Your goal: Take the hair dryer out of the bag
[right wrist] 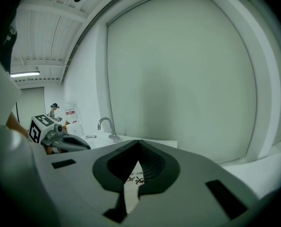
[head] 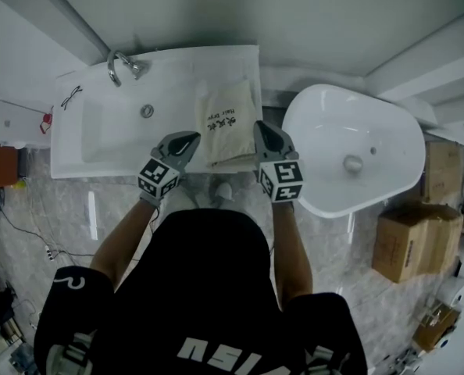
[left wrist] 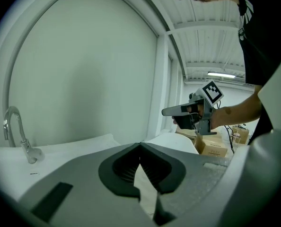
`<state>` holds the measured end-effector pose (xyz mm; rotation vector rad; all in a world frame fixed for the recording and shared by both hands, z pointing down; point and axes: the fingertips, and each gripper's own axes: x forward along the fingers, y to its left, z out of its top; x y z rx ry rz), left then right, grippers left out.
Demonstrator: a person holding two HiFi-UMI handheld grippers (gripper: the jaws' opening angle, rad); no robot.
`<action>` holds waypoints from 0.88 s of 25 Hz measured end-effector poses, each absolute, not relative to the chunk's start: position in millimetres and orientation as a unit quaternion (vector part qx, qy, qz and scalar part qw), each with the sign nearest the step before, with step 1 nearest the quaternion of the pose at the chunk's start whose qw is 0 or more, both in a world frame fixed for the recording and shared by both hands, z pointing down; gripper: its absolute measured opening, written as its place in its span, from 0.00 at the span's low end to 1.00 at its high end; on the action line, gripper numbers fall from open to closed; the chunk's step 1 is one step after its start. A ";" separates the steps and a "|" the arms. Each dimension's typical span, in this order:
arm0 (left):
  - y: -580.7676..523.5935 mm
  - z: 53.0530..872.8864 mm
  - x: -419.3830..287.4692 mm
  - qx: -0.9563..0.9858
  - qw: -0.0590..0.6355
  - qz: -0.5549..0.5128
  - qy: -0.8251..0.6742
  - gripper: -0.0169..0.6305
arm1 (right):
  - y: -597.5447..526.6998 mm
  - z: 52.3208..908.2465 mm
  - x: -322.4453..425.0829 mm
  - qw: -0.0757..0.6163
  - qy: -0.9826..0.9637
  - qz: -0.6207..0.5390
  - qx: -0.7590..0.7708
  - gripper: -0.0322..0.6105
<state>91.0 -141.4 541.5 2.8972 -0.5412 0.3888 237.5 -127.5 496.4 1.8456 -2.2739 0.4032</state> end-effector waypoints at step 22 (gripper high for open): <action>-75.6 700.6 116.5 0.948 0.077 0.299 -0.082 0.28 | -51.7 591.5 230.7 0.127 -0.754 0.219 0.607 0.04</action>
